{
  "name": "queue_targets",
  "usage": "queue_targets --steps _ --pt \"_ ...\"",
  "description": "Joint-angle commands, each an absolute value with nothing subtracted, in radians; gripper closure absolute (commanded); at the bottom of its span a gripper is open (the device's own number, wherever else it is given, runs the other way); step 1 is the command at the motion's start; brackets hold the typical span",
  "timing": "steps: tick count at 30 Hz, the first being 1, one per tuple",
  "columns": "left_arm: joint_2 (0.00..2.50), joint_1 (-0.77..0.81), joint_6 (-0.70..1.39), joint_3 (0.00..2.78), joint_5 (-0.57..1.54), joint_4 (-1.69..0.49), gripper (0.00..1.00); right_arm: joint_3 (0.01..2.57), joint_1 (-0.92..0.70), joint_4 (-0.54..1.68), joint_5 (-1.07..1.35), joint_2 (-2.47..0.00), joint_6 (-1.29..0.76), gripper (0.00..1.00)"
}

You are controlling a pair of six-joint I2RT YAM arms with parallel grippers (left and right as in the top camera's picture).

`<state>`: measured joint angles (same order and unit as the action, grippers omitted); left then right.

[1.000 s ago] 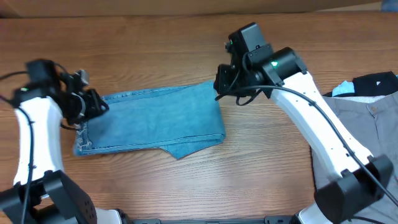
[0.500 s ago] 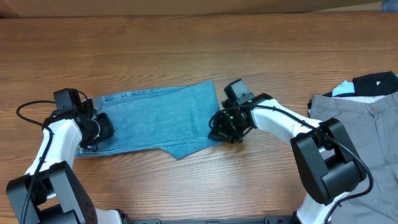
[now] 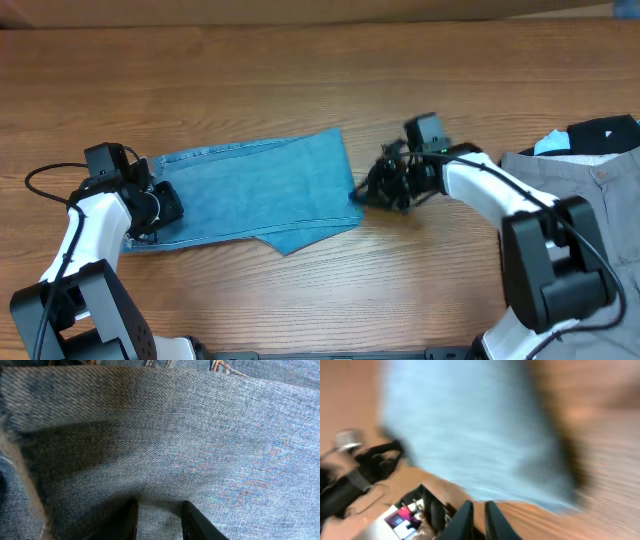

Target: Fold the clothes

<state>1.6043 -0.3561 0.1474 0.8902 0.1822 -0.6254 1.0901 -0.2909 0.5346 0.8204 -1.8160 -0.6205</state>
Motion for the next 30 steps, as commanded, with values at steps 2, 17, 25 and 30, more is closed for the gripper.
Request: queue_targets --steps 2,17,25,30 --pt "1.615 -0.377 0.162 0.865 0.24 -0.614 0.75 1.177 -0.341 0.397 0.891 -1.74 -0.589 0.92" --pt "1.615 -0.35 0.124 0.869 0.505 -0.54 0.84 1.177 -0.646 0.068 0.753 -2.036 -0.816 0.94" --pt "1.615 -0.344 0.123 0.869 0.474 -0.554 0.82 1.177 -0.635 0.209 0.797 -2.235 -1.008 0.95" --pt "1.615 -0.338 0.118 0.869 0.603 -0.542 0.81 1.175 -0.599 0.206 0.896 -2.251 -0.981 0.96"
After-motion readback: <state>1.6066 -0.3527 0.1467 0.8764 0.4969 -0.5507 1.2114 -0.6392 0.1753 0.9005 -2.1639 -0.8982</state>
